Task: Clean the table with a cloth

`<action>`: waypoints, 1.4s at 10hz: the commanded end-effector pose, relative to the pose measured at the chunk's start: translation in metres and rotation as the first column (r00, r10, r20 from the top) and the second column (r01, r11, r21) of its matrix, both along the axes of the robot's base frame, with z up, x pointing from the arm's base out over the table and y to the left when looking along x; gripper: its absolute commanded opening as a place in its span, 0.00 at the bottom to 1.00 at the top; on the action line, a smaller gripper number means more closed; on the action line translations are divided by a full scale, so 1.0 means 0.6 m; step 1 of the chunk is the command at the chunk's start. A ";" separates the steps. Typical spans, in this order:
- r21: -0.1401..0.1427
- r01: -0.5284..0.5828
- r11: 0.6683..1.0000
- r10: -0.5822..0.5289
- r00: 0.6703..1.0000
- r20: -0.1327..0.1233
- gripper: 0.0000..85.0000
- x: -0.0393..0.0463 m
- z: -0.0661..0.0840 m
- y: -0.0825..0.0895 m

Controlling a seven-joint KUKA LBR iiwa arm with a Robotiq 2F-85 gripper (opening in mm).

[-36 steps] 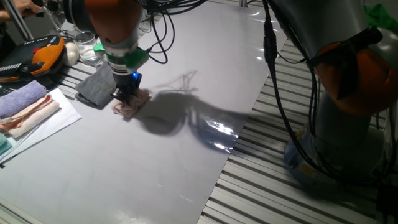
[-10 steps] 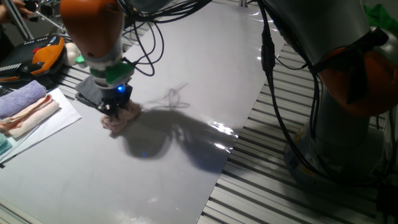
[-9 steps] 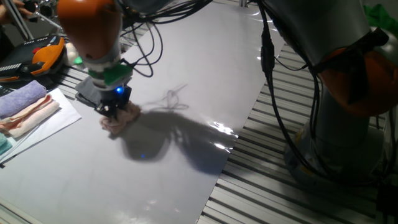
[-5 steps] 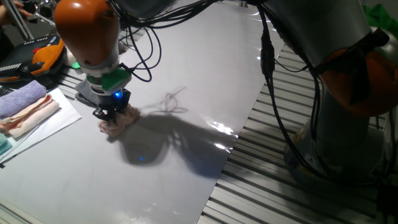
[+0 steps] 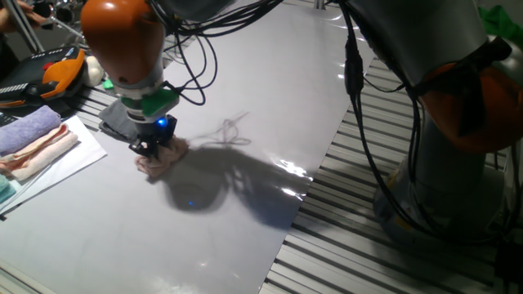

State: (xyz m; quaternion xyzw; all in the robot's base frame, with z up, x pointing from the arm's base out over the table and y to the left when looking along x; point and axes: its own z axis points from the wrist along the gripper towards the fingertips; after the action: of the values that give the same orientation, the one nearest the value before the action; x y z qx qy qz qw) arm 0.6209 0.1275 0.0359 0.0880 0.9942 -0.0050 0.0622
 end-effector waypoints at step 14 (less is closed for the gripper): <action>-0.047 -0.066 0.997 0.066 0.998 0.010 0.00 -0.027 -0.003 -0.096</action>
State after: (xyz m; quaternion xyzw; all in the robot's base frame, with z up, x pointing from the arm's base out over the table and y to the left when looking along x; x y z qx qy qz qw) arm 0.6049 0.0697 0.0339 0.0529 0.9958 -0.0248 0.0707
